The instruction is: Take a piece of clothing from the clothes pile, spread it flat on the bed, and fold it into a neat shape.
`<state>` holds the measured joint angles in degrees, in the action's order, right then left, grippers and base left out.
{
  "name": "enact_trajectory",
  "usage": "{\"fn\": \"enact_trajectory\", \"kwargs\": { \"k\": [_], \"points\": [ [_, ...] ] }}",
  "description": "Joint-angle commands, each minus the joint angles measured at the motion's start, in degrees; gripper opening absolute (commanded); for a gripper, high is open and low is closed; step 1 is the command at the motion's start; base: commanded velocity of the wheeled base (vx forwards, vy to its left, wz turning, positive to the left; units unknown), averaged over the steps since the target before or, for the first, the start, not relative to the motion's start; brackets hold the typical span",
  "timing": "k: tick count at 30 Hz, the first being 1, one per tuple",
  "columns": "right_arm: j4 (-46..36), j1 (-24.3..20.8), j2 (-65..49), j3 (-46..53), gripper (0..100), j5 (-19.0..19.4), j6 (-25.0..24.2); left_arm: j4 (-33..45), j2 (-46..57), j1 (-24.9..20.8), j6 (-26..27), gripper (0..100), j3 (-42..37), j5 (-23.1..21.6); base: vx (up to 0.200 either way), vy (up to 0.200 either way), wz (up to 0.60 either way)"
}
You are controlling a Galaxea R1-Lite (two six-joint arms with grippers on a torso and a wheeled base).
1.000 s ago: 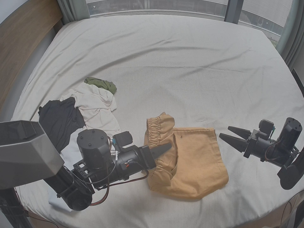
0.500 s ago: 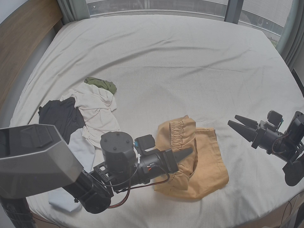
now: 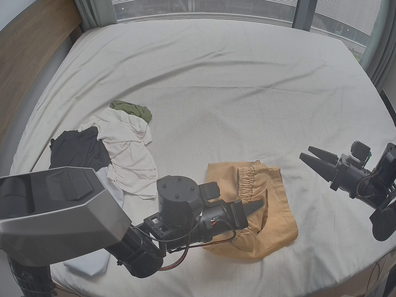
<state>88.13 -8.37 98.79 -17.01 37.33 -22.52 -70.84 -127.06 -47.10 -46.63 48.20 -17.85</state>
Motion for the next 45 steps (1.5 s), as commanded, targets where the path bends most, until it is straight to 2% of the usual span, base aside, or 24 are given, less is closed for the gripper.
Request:
{"fn": "enact_trajectory", "kwargs": {
  "k": [1, 15, 16, 21, 25, 34, 45],
  "points": [
    [0.03, 0.11, -0.27, 0.04, 100, 0.03, 0.02, 0.88, -1.96, 0.17, 0.05, 0, 1.98, 0.01, 0.0, 0.0, 0.0],
    [0.03, 0.11, -0.27, 0.13, 100, 0.03, 0.02, 2.37, -2.4, 0.35, 0.4, 0, 3.48, 0.01, 0.0, 0.0, 0.0],
    [0.03, 0.11, -0.27, 0.13, 100, 0.03, 0.02, 2.46, -2.49, 0.35, 0.4, 100, 3.48, 0.01, 0.0, 0.0, 0.0],
    [0.03, 0.11, -0.27, 0.22, 100, 0.11, 0.19, 2.37, -3.19, 0.52, 1.37, 100, 4.27, 0.09, 0.0, 0.0, 0.0],
    [0.03, 0.11, -0.18, 0.39, 100, 0.11, 0.19, 2.46, -3.63, 0.43, 1.45, 100, 5.06, 2.38, 0.0, 0.0, 0.0],
    [0.03, 0.11, -0.18, 0.66, 100, 0.2, 0.19, 2.37, -2.14, 1.05, 3.04, 100, 4.01, 4.14, 0.0, 0.0, 0.0],
    [-0.15, 0.2, 0.26, 2.86, 100, 0.2, 0.28, 1.58, 10.08, 5.62, 7.61, 100, -8.3, 5.28, 0.0, 0.0, 0.0]
  ]
}}
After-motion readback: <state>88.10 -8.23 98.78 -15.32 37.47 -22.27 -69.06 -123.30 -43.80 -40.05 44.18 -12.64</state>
